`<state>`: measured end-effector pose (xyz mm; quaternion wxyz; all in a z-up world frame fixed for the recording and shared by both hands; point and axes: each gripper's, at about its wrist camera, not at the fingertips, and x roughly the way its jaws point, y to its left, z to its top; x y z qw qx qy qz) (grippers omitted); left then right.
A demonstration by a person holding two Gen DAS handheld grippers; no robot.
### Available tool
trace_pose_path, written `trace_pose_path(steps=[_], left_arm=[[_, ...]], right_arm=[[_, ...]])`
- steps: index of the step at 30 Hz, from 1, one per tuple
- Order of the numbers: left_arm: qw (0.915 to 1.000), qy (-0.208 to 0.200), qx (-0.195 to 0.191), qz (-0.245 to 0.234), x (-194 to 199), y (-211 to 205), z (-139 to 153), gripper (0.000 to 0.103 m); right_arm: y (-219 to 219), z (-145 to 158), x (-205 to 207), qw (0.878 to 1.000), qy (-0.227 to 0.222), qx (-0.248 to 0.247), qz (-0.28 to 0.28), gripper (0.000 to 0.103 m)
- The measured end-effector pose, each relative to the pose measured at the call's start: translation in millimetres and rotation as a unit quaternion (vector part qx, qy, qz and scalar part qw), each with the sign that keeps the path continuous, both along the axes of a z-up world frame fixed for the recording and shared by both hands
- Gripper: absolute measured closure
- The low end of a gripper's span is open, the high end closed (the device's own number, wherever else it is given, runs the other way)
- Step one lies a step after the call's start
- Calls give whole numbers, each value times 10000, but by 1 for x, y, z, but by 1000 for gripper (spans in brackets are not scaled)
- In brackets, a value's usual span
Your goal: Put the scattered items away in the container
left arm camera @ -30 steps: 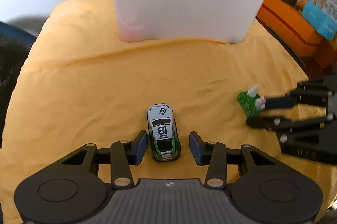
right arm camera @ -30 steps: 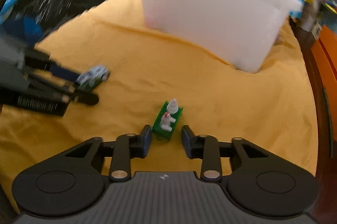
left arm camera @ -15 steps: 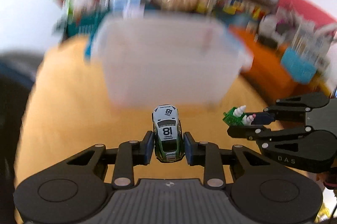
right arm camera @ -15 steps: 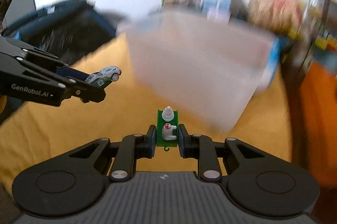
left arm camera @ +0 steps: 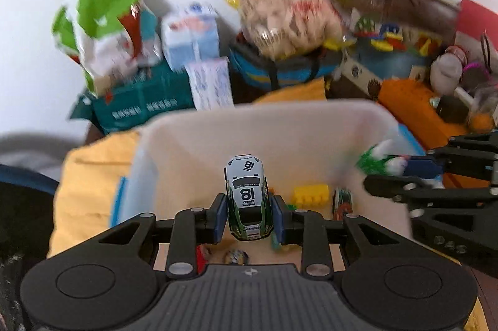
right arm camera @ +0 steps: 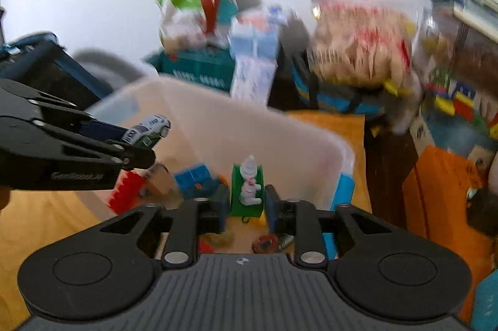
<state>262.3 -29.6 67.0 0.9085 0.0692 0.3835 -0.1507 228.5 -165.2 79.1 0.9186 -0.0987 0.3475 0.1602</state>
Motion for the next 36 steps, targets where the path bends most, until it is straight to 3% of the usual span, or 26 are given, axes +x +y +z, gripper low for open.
trace_pose_path(steps=[1, 3, 5, 7, 8, 13, 20, 23, 25, 32, 36], left_arm=[[10000, 19, 64, 22, 1, 0, -2, 67], [9998, -73, 154, 83, -1, 1, 0, 45], [9992, -303, 168, 195, -6, 2, 7, 32], [9981, -479, 134, 358, -10, 5, 17, 31], [9978, -484, 101, 438, -10, 7, 21, 30], [9980, -216, -10, 602, -6, 9, 33, 28], [9962, -103, 485, 714, -5, 3, 43, 26], [9929, 38, 742, 926, -3, 2, 45, 15], [9906, -36, 873, 1048, -5, 2, 47, 14], [9947, -109, 541, 873, -13, 3, 56, 17], [9944, -180, 628, 836, -15, -1, 57, 17]], right_arm=[[-2, -3, 0, 10000, 61, 12, -6, 52], [-3, -2, -1, 10000, 8, 57, -50, 42], [-1, 1, -1, 10000, -37, -17, -66, 38], [-1, 8, 0, 9999, -69, -41, -153, 27], [-1, 11, 1, 9998, -70, -42, -207, 16], [0, 23, 10, 9986, 6, -120, -522, 1], [8, 26, 28, 9962, 495, -533, -469, 0], [8, 28, 30, 9955, 632, -484, -508, 0], [7, 28, 29, 9952, 661, -448, -568, 0], [3, 29, 26, 9950, 647, -362, -669, 0], [1, 28, 27, 9946, 644, -388, -719, 0]])
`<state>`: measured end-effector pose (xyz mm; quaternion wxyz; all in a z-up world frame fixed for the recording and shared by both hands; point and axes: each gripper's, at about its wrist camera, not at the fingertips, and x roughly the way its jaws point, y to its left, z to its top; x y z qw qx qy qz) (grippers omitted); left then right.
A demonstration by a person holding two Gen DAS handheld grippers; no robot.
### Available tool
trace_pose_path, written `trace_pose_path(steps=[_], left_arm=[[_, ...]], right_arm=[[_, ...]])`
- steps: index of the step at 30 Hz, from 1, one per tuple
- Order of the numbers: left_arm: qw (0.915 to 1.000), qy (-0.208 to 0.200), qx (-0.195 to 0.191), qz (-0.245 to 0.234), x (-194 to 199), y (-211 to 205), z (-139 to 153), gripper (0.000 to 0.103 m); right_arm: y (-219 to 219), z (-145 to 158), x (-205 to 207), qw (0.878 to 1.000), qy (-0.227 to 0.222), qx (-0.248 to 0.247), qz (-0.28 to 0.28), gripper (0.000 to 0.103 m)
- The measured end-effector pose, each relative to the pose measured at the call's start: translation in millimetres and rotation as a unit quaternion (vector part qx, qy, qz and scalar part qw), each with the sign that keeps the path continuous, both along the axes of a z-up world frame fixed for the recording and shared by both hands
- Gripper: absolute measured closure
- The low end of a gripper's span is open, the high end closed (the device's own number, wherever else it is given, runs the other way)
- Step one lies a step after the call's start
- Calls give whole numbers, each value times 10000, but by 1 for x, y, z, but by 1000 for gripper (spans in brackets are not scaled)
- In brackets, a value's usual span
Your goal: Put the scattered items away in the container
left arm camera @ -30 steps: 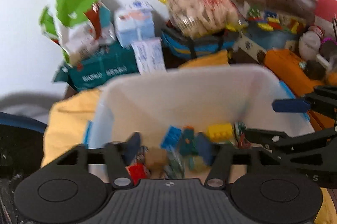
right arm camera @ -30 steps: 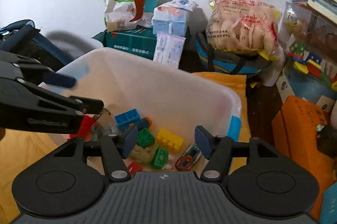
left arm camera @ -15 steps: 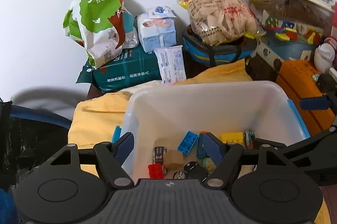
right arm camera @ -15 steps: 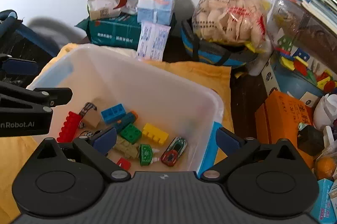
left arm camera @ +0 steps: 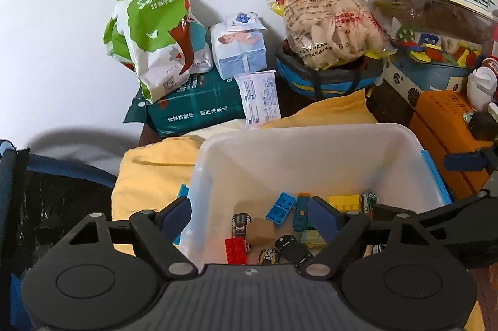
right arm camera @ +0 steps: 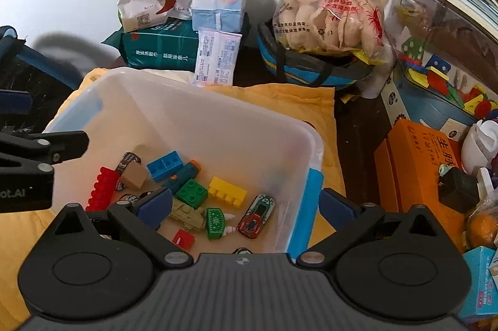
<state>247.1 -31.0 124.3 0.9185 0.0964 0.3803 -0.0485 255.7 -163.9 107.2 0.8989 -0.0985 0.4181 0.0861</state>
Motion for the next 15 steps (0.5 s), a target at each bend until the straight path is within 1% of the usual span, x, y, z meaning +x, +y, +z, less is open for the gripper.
trace_pose_path(steps=[6, 15], left_arm=[[10000, 35, -38, 37, 1, -1, 0, 18], [10000, 35, 11, 26, 1, -2, -2, 18]], right_arm=[[-3, -2, 2, 10000, 29, 31, -26, 0], [-4, -6, 3, 9999, 82, 58, -52, 0]])
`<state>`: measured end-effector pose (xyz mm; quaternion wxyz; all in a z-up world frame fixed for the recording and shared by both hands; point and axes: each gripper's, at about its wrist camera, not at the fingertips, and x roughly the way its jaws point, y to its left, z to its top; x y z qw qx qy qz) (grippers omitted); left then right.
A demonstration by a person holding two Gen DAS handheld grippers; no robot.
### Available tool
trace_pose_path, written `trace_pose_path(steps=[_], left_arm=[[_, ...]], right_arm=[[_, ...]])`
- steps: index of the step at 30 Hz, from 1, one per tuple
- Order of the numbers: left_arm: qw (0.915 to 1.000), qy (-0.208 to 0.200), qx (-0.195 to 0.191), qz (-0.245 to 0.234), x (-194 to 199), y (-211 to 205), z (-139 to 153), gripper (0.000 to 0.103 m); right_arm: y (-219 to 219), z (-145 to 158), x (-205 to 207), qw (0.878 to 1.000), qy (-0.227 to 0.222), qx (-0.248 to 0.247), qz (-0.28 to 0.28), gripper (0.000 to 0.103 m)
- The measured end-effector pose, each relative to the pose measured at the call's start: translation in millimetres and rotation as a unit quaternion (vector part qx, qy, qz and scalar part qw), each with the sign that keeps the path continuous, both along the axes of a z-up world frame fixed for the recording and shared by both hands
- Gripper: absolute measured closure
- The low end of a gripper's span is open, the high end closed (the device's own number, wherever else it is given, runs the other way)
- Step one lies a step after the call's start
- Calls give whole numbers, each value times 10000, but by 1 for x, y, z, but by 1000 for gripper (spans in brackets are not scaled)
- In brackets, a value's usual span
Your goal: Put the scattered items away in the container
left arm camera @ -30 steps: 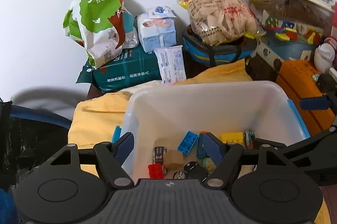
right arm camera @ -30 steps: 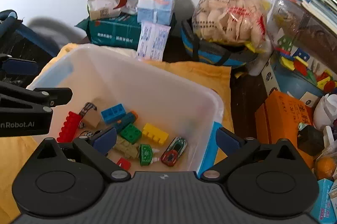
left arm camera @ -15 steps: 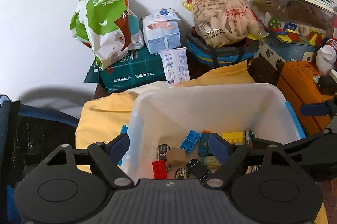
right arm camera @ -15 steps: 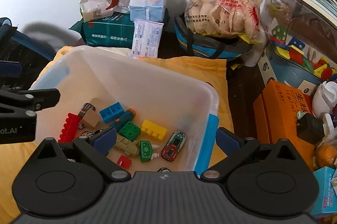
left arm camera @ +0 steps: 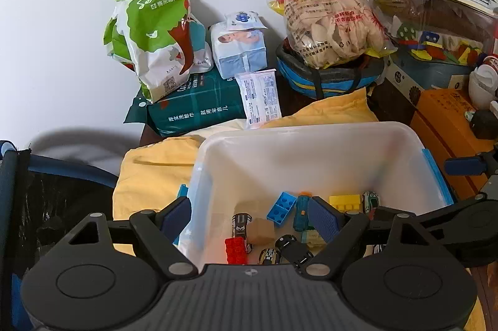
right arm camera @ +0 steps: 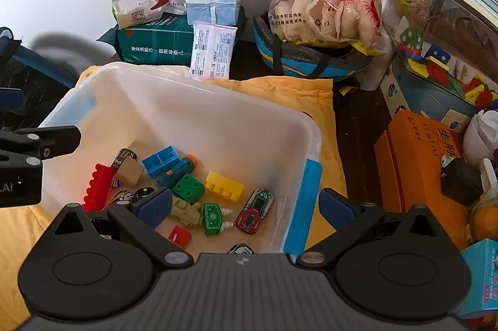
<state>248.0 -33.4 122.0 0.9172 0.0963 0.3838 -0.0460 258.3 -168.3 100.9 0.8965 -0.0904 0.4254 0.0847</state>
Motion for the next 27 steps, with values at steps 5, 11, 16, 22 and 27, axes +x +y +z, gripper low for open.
trace_pose_path(steps=[5, 11, 16, 22, 27], left_arm=[[10000, -37, 52, -28, -1, 0, -1, 18], [10000, -27, 64, -32, -2, 1, -1, 18], [9999, -38, 97, -65, -4, 0, -2, 18], [9999, -11, 109, -83, -4, -2, -3, 18], [9999, -20, 115, -99, -5, -2, -3, 18]], right_arm=[[-1, 0, -1, 10000, -12, 32, -16, 0], [-1, 1, -2, 10000, -20, 36, -28, 0], [-1, 1, -3, 10000, -33, 57, -29, 0], [-1, 1, -4, 10000, -23, 56, -45, 0], [-2, 0, -3, 10000, -2, 64, -69, 0]])
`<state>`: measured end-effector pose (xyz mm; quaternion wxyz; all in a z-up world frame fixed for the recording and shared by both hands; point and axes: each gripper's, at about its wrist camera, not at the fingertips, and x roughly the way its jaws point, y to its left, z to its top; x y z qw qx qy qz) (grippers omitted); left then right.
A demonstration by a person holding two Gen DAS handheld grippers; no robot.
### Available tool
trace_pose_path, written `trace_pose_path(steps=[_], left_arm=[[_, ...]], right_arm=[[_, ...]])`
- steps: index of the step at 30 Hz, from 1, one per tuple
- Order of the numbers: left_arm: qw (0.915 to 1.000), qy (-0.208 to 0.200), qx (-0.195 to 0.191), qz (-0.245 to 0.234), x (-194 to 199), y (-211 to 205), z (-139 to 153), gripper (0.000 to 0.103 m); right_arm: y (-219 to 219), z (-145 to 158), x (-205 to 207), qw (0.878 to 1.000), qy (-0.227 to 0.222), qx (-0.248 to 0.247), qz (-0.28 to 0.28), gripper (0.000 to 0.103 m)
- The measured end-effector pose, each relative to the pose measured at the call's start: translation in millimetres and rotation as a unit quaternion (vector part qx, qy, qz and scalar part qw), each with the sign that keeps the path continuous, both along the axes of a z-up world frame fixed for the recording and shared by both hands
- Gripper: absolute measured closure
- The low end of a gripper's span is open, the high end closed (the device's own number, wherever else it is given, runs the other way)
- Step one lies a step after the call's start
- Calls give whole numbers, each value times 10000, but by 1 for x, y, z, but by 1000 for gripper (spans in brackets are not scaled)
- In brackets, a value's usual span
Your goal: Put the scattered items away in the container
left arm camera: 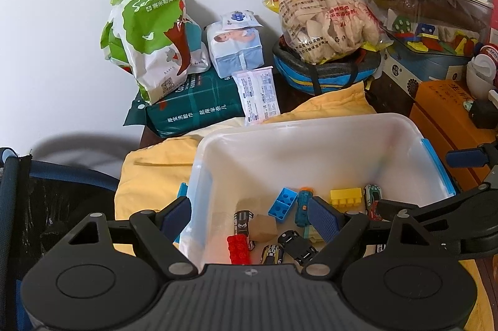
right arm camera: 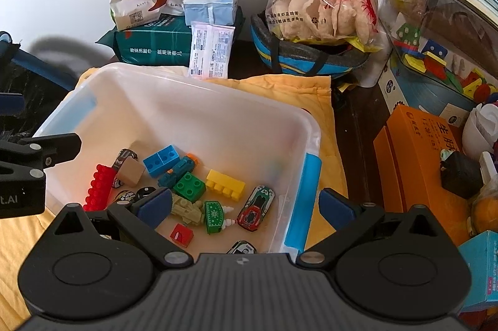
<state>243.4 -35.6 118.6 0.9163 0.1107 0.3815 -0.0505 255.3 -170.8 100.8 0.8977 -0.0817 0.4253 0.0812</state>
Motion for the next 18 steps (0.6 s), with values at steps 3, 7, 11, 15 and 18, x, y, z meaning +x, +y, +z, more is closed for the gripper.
trace_pose_path(steps=[3, 7, 11, 15, 18], left_arm=[[10000, 3, 6, -8, 0, -1, 0, 18], [10000, 3, 8, 2, 0, -1, -1, 18], [10000, 5, 20, 13, 0, -2, -1, 18], [10000, 23, 21, 4, 1, -2, -2, 18], [10000, 24, 19, -8, 2, -1, -2, 18]], right_arm=[[0, 0, 0, 10000, 7, 3, 8, 0], [1, 0, 0, 10000, 11, 9, 21, 0], [1, 0, 1, 10000, 24, 11, 30, 0], [1, -1, 1, 10000, 32, 15, 30, 0], [1, -1, 0, 10000, 37, 20, 30, 0]])
